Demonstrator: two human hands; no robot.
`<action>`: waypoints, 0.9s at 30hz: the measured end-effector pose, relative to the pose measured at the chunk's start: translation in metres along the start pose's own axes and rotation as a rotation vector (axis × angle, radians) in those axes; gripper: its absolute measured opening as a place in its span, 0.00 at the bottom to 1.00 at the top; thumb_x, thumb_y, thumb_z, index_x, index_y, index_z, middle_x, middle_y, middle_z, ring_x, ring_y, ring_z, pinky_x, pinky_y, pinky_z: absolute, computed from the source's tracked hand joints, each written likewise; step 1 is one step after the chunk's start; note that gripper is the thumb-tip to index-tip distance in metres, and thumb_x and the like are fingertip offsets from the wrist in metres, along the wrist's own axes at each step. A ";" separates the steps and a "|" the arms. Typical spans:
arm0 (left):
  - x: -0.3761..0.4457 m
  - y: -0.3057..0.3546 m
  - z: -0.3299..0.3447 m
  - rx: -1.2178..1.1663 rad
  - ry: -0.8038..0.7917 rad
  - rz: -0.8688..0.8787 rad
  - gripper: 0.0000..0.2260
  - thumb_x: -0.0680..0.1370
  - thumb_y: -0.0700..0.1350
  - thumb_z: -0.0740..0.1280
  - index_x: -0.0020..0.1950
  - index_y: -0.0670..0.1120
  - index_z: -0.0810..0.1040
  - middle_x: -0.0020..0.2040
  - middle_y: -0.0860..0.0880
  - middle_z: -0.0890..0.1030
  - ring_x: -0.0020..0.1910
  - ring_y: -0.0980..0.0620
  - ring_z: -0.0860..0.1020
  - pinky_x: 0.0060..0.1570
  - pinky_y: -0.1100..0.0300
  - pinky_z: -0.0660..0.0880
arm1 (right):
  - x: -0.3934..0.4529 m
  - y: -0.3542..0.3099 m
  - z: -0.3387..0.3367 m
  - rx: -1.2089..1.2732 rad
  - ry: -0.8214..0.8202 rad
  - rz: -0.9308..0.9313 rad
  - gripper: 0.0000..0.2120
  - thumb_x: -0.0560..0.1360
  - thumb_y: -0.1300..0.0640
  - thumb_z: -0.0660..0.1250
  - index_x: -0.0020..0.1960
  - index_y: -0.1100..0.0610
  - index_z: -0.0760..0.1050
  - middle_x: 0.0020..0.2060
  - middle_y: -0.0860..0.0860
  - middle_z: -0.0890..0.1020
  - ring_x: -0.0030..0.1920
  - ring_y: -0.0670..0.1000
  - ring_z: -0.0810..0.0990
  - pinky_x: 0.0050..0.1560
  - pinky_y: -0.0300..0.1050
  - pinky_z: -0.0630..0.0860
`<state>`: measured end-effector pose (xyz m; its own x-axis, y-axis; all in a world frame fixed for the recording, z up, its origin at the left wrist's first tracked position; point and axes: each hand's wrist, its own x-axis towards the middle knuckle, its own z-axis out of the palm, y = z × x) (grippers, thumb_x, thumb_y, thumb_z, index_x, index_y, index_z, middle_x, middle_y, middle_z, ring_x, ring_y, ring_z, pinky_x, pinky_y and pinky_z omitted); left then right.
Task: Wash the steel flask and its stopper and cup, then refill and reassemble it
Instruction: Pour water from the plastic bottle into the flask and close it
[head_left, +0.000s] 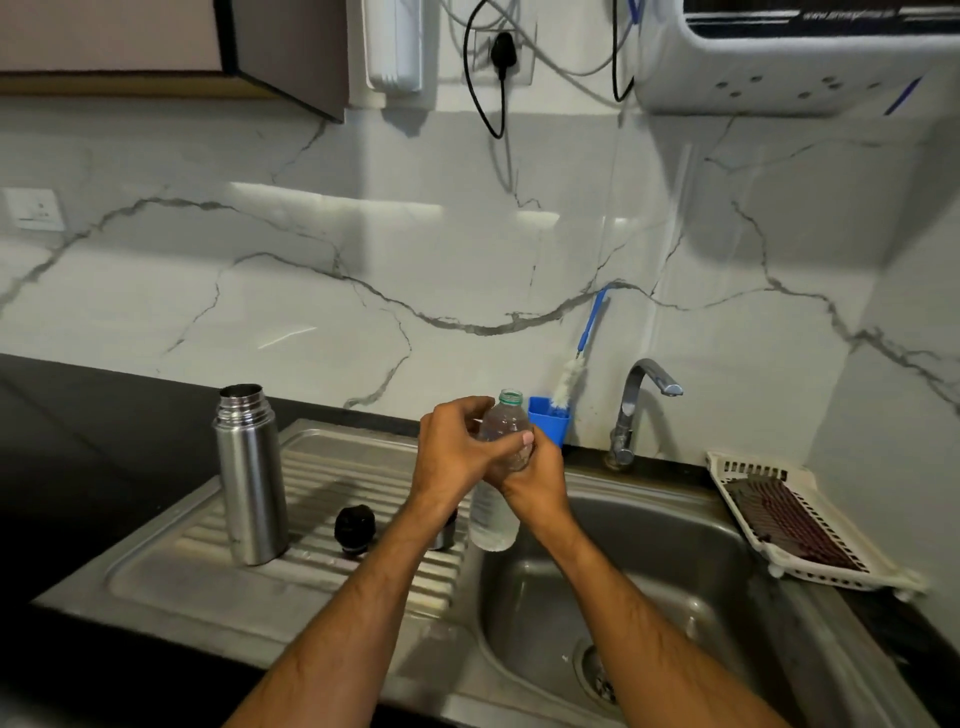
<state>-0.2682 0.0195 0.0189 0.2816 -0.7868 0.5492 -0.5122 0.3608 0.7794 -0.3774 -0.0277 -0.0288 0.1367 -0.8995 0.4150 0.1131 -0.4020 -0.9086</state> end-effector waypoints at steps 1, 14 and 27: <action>-0.006 0.002 -0.007 -0.028 0.015 -0.020 0.30 0.65 0.55 0.83 0.63 0.46 0.82 0.49 0.55 0.86 0.45 0.68 0.82 0.42 0.74 0.77 | -0.009 -0.005 0.003 0.010 -0.005 0.000 0.26 0.66 0.66 0.81 0.62 0.59 0.78 0.51 0.54 0.87 0.52 0.52 0.86 0.52 0.48 0.83; -0.058 -0.038 -0.123 0.074 0.333 -0.140 0.26 0.67 0.54 0.82 0.60 0.43 0.83 0.48 0.50 0.86 0.46 0.57 0.84 0.49 0.60 0.83 | -0.058 -0.031 0.064 -0.079 -0.085 -0.029 0.23 0.65 0.61 0.81 0.58 0.55 0.79 0.46 0.49 0.87 0.46 0.48 0.87 0.48 0.44 0.84; -0.059 -0.113 -0.193 0.283 0.569 -0.299 0.43 0.66 0.57 0.82 0.73 0.38 0.71 0.67 0.40 0.78 0.64 0.42 0.78 0.62 0.47 0.78 | -0.065 -0.031 0.133 -0.088 -0.141 -0.001 0.24 0.65 0.60 0.81 0.59 0.55 0.79 0.47 0.49 0.86 0.46 0.47 0.86 0.48 0.41 0.83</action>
<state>-0.0702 0.1218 -0.0439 0.7849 -0.4197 0.4558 -0.5160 -0.0354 0.8559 -0.2590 0.0662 -0.0219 0.2743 -0.8687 0.4124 0.0278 -0.4215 -0.9064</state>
